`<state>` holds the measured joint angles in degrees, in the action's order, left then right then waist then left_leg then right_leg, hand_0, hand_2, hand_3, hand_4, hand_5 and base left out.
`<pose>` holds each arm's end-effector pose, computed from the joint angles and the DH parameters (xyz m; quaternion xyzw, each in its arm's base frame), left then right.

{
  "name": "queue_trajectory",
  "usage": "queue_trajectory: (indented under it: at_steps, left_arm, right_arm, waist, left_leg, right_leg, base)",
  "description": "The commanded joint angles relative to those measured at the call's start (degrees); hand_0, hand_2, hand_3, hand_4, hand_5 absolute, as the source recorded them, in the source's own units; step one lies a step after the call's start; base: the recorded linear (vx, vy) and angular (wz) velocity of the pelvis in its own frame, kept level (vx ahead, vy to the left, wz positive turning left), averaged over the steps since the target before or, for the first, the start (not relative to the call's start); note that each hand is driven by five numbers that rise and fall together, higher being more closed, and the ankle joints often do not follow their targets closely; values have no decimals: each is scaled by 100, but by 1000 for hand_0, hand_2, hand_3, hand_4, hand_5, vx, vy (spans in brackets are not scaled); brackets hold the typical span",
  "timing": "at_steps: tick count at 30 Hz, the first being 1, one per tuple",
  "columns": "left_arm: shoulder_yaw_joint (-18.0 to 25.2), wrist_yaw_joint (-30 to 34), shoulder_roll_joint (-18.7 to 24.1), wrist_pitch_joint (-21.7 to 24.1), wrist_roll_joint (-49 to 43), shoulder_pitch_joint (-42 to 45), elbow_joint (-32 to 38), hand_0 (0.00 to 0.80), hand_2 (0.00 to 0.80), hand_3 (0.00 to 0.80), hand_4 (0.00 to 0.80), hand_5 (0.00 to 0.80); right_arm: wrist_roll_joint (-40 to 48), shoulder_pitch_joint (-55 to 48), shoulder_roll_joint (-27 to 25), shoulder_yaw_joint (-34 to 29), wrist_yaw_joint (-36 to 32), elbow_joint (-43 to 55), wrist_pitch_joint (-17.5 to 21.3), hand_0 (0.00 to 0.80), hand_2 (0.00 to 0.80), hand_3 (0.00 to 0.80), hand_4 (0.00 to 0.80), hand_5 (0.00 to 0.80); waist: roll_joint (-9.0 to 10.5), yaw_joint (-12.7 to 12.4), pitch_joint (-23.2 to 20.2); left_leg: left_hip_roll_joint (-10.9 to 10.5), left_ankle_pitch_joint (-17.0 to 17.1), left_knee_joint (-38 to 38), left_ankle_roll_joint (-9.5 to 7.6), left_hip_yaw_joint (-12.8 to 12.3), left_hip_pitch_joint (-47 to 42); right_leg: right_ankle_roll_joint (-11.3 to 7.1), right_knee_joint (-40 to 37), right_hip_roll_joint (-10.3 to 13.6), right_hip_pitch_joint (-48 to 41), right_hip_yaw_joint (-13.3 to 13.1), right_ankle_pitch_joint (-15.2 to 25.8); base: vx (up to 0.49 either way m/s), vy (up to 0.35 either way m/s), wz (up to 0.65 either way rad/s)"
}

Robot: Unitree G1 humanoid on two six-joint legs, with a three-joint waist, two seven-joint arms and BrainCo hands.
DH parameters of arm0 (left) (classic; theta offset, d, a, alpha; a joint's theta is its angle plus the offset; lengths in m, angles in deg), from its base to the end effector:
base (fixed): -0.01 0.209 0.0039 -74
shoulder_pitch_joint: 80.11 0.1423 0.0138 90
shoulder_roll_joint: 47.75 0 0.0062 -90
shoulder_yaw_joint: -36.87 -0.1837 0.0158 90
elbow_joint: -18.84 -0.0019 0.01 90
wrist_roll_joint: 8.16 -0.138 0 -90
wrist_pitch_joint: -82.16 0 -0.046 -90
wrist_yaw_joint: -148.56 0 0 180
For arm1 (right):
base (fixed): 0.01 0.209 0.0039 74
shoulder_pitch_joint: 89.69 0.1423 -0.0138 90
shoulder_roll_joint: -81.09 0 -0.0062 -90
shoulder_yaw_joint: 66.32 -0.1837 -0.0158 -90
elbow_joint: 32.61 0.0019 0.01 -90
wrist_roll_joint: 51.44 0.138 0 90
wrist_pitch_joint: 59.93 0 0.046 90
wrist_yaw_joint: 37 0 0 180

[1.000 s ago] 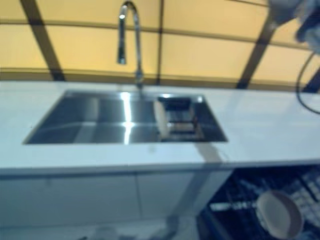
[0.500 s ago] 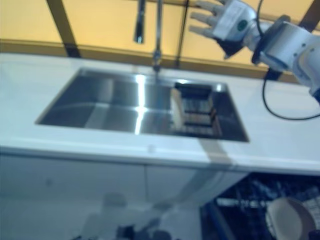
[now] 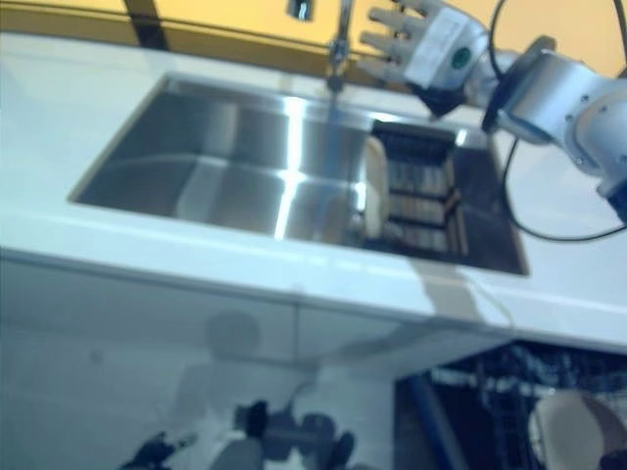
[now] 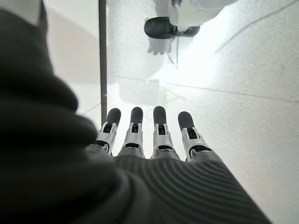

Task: Take plates into dishwasher

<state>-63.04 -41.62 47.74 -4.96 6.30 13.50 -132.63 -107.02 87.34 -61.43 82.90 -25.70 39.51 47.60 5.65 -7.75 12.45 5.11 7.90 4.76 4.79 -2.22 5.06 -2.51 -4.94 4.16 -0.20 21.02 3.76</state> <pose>0.0768 0.2624 -0.0978 0.1421 0.5018 0.1634 0.8374 0.2962 -0.2071 0.3444 -0.8993 -0.3653 -0.0034 0.2406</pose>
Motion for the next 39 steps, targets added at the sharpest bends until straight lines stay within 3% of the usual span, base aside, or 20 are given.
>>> queue_trajectory:
  at_steps: [1, 5, 7, 8, 11, 12, 13, 14, 16, 17, 18, 19, 20, 21, 26, 31, 39]
  left_arm:
    - [-81, -34, 430, -416, -6, -248, 685, 0, 0, 0, 0, 0]
    - [-54, 219, 636, -638, 276, -402, 779, 0, 0, 0, 0, 0]
    - [-16, 394, 484, -181, 478, -384, 95, 0, 0, 0, 0, 0]
    - [-39, 343, 416, 19, 507, -309, -19, 0, 0, 0, 0, 0]
    - [-2, 246, 377, -381, 410, -291, 475, 0, 0, 0, 0, 0]
    - [15, 864, 406, 1067, 811, -302, 622, 0, 0, 0, 0, 0]
    - [39, 765, 391, 868, 764, -321, 821, 0, 0, 0, 0, 0]
    - [16, -71, 387, -609, 174, -329, 879, 0, 0, 0, 0, 0]
    - [-39, -74, 398, -135, 165, -374, 289, 0, 0, 0, 0, 0]
    - [-48, 341, 398, 118, 468, -346, 267, 0, 0, 0, 0, 0]
    - [11, 366, 331, 214, 394, -329, 206, 0, 0, 0, 0, 0]
    - [21, 22, 269, 304, 73, -253, 283, 0, 0, 0, 0, 0]
    - [-17, 22, 285, 348, 94, -257, 254, 0, 0, 0, 0, 0]
    - [-19, -136, 298, 18, 46, -200, 327, 0, 0, 0, 0, 0]
    - [18, 4, 288, 388, 139, -127, 30, 0, 0, 0, 0, 0]
    - [90, 165, 566, -479, 434, -255, 847, 0, 0, 0, 0, 0]
    - [304, 302, 784, -689, 810, -502, 715, 0, 0, 0, 0, 0]
  right_arm:
    - [244, 967, -239, 527, -70, -144, -299, 0, 0, 0, 0, 0]
    - [285, 1241, -201, 878, 20, -212, -86, 0, 0, 0, 0, 0]
    - [154, 768, -284, 437, -4, 119, -185, 0, 0, 0, 0, 0]
    - [223, 810, -291, 512, -2, 197, -246, 0, 0, 0, 0, 0]
    - [102, 777, -165, 417, -49, 91, -211, 0, 0, 0, 0, 0]
    - [156, 899, -176, 531, -50, 62, -184, 0, 0, 0, 0, 0]
    - [81, 714, -254, 377, 76, 56, -127, 0, 0, 0, 0, 0]
    - [97, 645, -310, 359, 143, 110, -145, 0, 0, 0, 0, 0]
    - [73, 397, -299, 10, -123, 458, -284, 0, 0, 0, 0, 0]
    - [128, 485, -290, 97, -151, 468, -308, 0, 0, 0, 0, 0]
    - [53, 418, -259, 7, -110, 403, -244, 0, 0, 0, 0, 0]
    - [-15, 368, -242, 1, -52, 312, -181, 0, 0, 0, 0, 0]
    - [-129, 219, -230, -142, -40, 296, -135, 0, 0, 0, 0, 0]
    - [-69, 325, -245, -29, -119, 347, -142, 0, 0, 0, 0, 0]
    - [-15, 195, -253, -103, -182, 429, -92, 0, 0, 0, 0, 0]
    - [159, 887, -94, 621, -207, 64, 24, 0, 0, 0, 0, 0]
    - [205, 1069, -74, 849, -206, 176, 48, 0, 0, 0, 0, 0]
  waist:
    - [216, -199, 161]
    - [145, -162, 180]
    - [225, -118, 207]
    - [250, -99, 229]
    - [204, -140, 308]
    - [182, -153, 314]
    - [201, -136, 304]
    - [215, -131, 306]
    - [298, -111, 358]
    - [311, -112, 369]
    - [297, -105, 398]
    - [291, -119, 418]
    - [294, -119, 427]
    - [298, -137, 428]
    - [344, -132, 441]
    - [160, -163, 441]
    - [89, -79, 486]
  left_leg:
    - [20, -118, 24, 170, -105, -22]
    - [18, -112, 24, 147, -121, 45]
    - [46, -129, 24, 140, -137, 84]
    - [54, -127, 24, 153, -155, 72]
    - [36, -114, 24, 157, -141, 58]
    - [36, -115, 24, 156, -142, 62]
    - [40, -132, 24, 157, -155, 82]
    - [45, -141, 24, 164, -161, 76]
    - [57, -137, 24, 159, -145, 106]
    - [59, -133, 24, 163, -144, 97]
    - [64, -137, 24, 167, -157, 95]
    - [58, -138, 24, 186, -151, 86]
    - [63, -144, 24, 170, -157, 99]
    - [53, -147, 24, 183, -148, 85]
    - [70, -154, 24, 184, -164, 65]
    - [27, -132, 24, 163, -173, 89]
    - [29, -116, 24, 155, -227, 143]
  right_leg:
    - [-554, -6, 330, -142, -144, 63]
    - [-570, -6, 324, -62, -160, 73]
    - [-548, -6, 282, -18, -192, 46]
    - [-554, -6, 277, -10, -215, 56]
    - [-549, -6, 295, -12, -203, 84]
    - [-547, -6, 301, -13, -197, 82]
    - [-532, -6, 295, 5, -199, 69]
    - [-543, -6, 290, 9, -215, 71]
    - [-543, -6, 248, 35, -212, 75]
    - [-546, -6, 251, 37, -223, 83]
    - [-539, -6, 249, 39, -228, 79]
    - [-546, -6, 259, 41, -230, 92]
    - [-538, -6, 252, 42, -213, 83]
    - [-553, -6, 264, 41, -208, 91]
    - [-543, -6, 250, 29, -204, 83]
    - [-577, -6, 319, 85, -200, 126]
    - [-588, -6, 336, 184, -238, 152]
  base:
    - [-13, 37, 5]
    - [-38, 19, 4]
    - [-45, -60, 2]
    - [-34, -25, -2]
    - [-21, 10, -3]
    - [0, 0, 0]
    - [0, 0, 0]
    - [-19, -65, 3]
    - [-23, -77, 3]
    - [0, 0, 0]
    - [-22, 12, -4]
    - [0, 0, 0]
    - [0, 0, 0]
    - [0, 0, 0]
    - [7, 2, 0]
    - [7, 68, 0]
    - [-15, 29, -4]
